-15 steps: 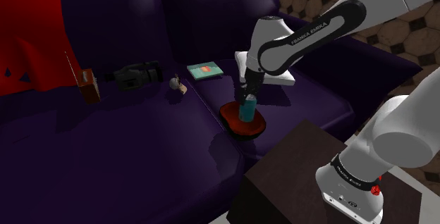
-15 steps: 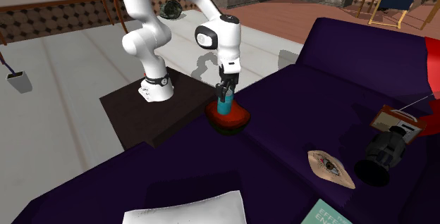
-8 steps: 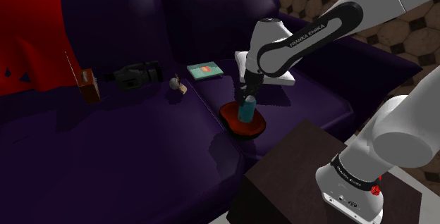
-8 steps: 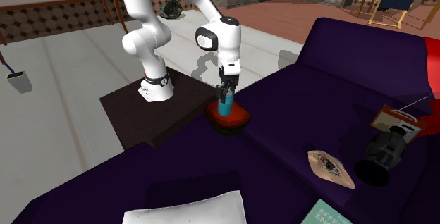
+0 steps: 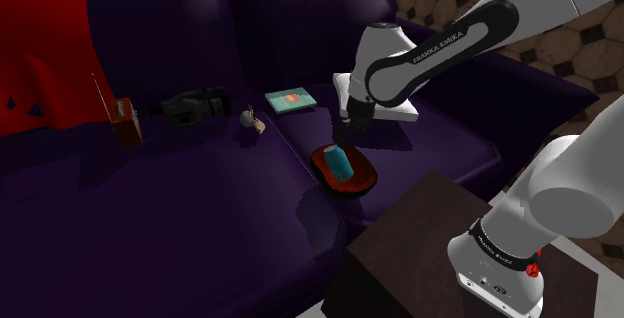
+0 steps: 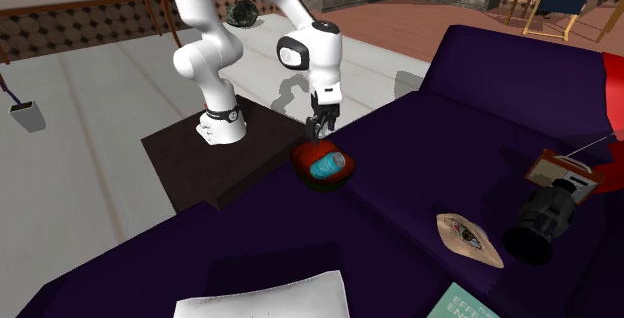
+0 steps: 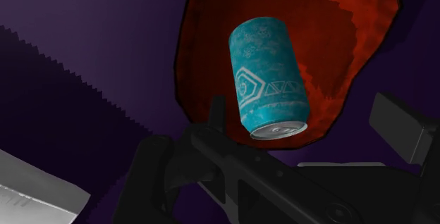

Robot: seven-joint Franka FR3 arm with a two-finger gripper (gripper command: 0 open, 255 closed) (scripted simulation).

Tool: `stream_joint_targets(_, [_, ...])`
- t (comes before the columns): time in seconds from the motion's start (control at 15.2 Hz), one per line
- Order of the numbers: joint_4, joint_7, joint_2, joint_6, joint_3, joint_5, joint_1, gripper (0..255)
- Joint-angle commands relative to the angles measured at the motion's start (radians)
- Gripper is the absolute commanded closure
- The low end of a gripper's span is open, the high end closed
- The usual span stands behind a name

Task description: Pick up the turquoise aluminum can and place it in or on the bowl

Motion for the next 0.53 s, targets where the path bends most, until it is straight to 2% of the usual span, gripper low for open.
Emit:
stream_joint_targets(0.0, [0.015, -0.002, -0.042, -0.058, -0.001, 0.003, 0.001, 0])
stream_joint_targets(0.13, [0.038, -0.004, -0.087, -0.126, -0.002, 0.005, 0.001, 0])
stream_joint_targets(0.46, [0.038, -0.004, -0.087, -0.126, -0.002, 0.005, 0.001, 0])
